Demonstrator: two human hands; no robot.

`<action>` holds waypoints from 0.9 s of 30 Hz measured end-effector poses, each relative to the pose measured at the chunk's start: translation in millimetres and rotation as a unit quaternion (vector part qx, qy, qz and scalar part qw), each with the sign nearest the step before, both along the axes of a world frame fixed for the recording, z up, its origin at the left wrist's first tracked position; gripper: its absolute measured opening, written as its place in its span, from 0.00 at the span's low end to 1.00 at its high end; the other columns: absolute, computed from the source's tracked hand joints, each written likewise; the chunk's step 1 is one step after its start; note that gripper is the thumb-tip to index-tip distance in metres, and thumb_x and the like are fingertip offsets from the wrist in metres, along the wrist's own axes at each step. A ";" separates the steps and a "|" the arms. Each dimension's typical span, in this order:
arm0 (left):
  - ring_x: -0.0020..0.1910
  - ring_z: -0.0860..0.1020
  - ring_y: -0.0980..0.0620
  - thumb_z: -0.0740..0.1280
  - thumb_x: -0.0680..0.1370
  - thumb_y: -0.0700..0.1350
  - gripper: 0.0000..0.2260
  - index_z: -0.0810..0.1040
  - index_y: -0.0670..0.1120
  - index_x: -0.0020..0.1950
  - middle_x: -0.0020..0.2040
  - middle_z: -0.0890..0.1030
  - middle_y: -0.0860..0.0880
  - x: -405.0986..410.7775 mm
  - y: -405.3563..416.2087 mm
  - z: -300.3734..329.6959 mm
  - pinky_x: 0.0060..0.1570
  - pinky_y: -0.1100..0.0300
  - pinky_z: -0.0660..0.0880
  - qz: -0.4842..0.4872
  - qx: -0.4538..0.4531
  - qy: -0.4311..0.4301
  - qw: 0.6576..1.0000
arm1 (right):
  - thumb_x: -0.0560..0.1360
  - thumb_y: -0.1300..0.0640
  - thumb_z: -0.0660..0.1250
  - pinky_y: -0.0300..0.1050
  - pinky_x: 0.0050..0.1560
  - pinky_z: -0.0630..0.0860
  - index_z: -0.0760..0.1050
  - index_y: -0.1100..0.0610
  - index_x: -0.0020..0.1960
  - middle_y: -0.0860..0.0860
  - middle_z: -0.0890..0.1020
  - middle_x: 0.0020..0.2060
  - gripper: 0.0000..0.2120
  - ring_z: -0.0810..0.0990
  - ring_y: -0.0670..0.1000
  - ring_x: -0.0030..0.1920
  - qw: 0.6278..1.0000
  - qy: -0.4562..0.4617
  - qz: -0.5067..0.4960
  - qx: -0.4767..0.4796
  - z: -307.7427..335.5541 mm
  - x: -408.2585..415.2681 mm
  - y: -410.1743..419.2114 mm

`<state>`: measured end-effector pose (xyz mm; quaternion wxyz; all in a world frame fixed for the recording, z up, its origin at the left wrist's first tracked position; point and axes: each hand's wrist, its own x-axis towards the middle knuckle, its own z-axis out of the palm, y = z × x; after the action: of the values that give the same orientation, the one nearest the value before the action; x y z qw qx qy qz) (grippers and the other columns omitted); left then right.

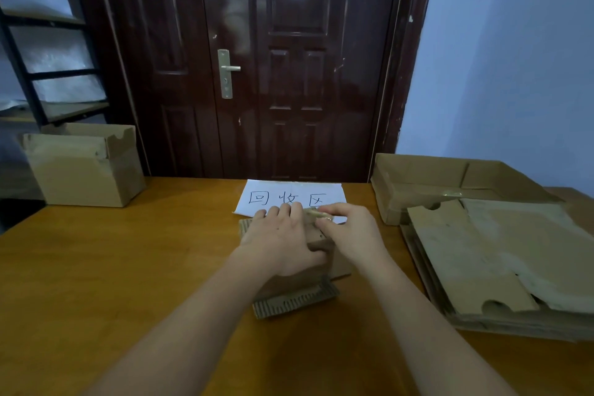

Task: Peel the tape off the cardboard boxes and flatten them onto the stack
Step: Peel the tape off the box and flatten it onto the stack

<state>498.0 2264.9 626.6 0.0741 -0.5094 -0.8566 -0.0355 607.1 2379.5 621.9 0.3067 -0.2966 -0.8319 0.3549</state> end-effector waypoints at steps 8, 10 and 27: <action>0.63 0.72 0.45 0.58 0.73 0.74 0.36 0.65 0.48 0.67 0.63 0.73 0.48 -1.7 1.4 -1.3 0.65 0.45 0.68 -0.009 0.000 0.004 1.000 | 0.78 0.46 0.70 0.41 0.52 0.78 0.86 0.52 0.56 0.47 0.85 0.56 0.13 0.80 0.49 0.58 1.000 0.007 -0.016 0.011 -2.8 -3.6 -7.0; 0.62 0.72 0.46 0.57 0.72 0.75 0.36 0.65 0.48 0.66 0.62 0.73 0.48 -2.8 1.2 -2.8 0.64 0.45 0.68 -0.011 0.004 0.000 1.000 | 0.78 0.44 0.70 0.38 0.47 0.77 0.84 0.50 0.58 0.46 0.85 0.55 0.14 0.82 0.47 0.53 0.997 -0.039 -0.038 0.053 -0.8 -5.1 -9.7; 0.57 0.69 0.49 0.58 0.69 0.77 0.37 0.63 0.50 0.66 0.58 0.70 0.51 -12.5 -0.5 -4.0 0.64 0.47 0.67 -0.048 -0.011 -0.001 0.999 | 0.80 0.56 0.69 0.43 0.41 0.84 0.79 0.51 0.46 0.47 0.82 0.46 0.04 0.82 0.46 0.44 0.998 -0.045 -0.030 0.009 2.7 7.5 4.4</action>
<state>485.6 2264.5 622.6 0.0656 -0.5510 -0.8314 -0.0300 614.6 2383.9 624.6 0.2820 -0.3348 -0.8385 0.3246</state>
